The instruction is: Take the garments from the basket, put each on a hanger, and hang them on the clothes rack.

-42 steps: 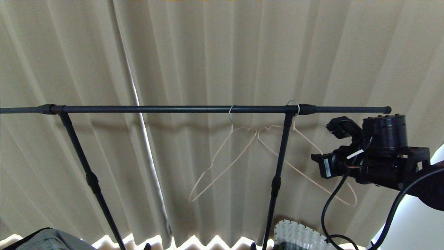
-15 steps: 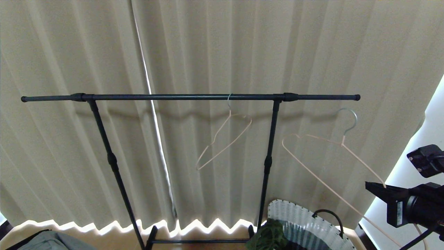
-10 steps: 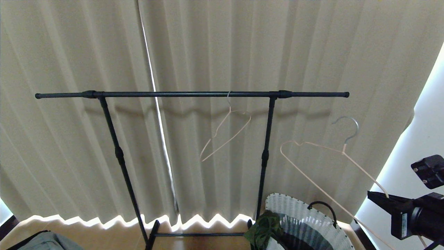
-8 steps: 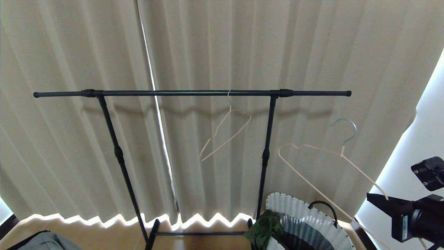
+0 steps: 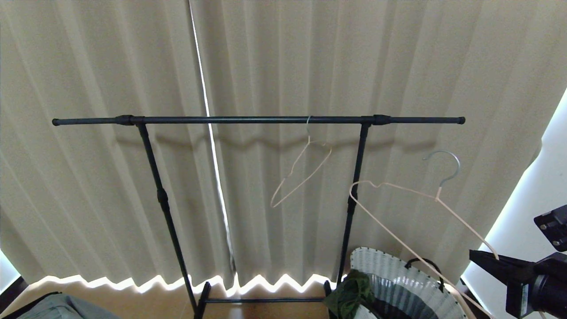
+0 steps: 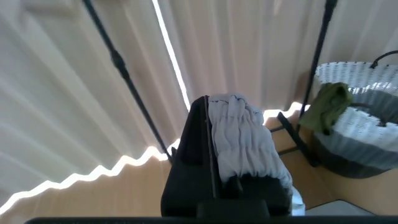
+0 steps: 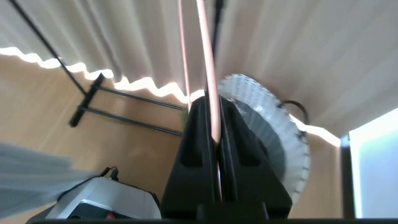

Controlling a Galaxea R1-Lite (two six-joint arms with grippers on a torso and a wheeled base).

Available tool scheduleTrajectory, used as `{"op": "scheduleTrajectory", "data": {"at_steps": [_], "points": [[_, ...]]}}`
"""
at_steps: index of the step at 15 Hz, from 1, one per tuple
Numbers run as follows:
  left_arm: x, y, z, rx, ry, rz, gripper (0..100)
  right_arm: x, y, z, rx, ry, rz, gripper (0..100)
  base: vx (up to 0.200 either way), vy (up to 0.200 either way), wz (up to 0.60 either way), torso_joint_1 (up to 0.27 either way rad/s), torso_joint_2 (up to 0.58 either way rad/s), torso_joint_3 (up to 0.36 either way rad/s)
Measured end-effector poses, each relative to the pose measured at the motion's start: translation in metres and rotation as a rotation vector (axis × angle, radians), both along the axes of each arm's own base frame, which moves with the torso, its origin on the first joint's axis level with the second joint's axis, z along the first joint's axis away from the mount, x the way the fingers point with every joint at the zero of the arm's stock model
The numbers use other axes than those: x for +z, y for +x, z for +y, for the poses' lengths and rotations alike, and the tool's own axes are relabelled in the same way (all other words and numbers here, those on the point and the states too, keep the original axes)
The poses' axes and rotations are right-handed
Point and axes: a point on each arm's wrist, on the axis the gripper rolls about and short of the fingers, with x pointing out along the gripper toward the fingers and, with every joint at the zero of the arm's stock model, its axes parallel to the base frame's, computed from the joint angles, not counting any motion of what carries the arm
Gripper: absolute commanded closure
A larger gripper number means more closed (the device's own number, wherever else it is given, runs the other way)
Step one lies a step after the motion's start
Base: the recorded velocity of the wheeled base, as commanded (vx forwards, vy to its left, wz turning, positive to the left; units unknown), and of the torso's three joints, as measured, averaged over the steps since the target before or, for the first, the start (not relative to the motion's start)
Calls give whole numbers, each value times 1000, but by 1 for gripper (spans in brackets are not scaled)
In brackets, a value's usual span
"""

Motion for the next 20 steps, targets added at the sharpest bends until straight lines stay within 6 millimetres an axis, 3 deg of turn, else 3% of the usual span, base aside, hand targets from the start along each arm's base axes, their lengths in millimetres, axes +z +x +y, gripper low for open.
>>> {"op": "scheduleTrajectory", "data": {"at_steps": [5,15,17,20], "points": [[0,0,0,-2,15,-3,100,2,0,0,11,8,-8,100,0,200,0,0,5,2],[-5,0,0,-15,60,10,100,24,8,6,92,80,-151,100,0,0,0,0,0,0],[0,8,-2,-20,91,35,100,31,13,15,128,133,-153,100,0,0,0,0,0,0],[25,33,-8,-19,108,53,100,38,17,32,205,195,-137,100,0,0,0,0,0,0]]}}
